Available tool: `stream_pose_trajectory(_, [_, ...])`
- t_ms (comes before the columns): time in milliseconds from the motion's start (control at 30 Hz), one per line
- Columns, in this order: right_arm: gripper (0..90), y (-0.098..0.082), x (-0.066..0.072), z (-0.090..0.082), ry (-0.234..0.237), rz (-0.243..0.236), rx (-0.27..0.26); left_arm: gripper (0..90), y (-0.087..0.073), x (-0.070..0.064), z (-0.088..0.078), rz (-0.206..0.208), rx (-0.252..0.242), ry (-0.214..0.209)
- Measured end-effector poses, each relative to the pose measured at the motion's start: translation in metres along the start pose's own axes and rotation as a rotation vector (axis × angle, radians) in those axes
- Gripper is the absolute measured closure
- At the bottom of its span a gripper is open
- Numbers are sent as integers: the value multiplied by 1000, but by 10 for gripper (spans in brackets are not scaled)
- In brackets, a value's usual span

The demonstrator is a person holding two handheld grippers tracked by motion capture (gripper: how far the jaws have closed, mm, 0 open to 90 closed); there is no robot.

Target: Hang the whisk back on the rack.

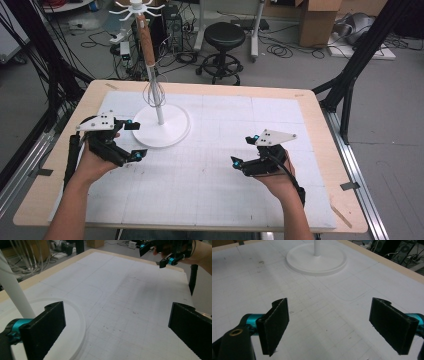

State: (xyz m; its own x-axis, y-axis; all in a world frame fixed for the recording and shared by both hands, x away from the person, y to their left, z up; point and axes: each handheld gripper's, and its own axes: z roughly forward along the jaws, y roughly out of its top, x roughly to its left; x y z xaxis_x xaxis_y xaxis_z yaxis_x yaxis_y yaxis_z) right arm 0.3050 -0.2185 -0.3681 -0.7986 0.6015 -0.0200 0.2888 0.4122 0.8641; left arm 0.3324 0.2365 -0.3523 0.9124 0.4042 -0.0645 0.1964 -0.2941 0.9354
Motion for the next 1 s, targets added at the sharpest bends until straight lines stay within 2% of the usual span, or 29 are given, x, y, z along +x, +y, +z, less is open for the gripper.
stream_pose_trajectory(1000, [152,-1,-1,0,-3,1,2,16,-4,2,4,-12,17,8])
